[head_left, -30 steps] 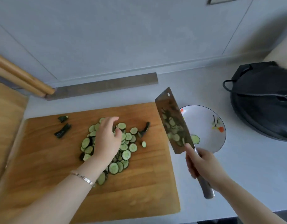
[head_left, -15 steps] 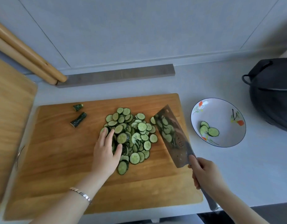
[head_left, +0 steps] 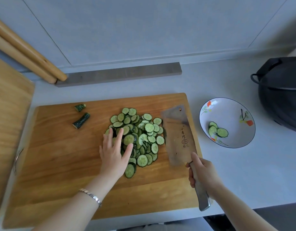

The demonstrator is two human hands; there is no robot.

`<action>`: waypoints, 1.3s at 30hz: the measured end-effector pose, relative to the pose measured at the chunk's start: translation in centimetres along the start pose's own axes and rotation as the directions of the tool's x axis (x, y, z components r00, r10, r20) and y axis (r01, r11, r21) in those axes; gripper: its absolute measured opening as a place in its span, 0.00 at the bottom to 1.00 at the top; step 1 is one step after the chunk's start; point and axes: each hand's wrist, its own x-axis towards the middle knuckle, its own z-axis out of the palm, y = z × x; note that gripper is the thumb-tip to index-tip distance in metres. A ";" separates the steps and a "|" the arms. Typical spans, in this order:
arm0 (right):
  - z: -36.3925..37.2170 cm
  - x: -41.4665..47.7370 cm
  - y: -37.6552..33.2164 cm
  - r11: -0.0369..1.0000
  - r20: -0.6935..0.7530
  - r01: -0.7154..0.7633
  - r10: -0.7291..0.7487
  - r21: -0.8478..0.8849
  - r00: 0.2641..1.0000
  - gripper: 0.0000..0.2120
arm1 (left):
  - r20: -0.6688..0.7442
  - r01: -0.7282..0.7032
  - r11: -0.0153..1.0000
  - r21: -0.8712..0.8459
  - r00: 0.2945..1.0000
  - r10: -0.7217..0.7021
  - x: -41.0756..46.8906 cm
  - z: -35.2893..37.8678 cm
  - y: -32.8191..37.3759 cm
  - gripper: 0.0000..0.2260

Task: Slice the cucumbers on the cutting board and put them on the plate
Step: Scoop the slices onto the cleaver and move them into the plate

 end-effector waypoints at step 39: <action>0.7 -1.2 -0.4 0.988 0.308 -0.055 0.008 0.145 0.951 0.20 | -0.256 -0.369 0.922 0.120 0.885 0.388 2.2 4.4 8.4 0.16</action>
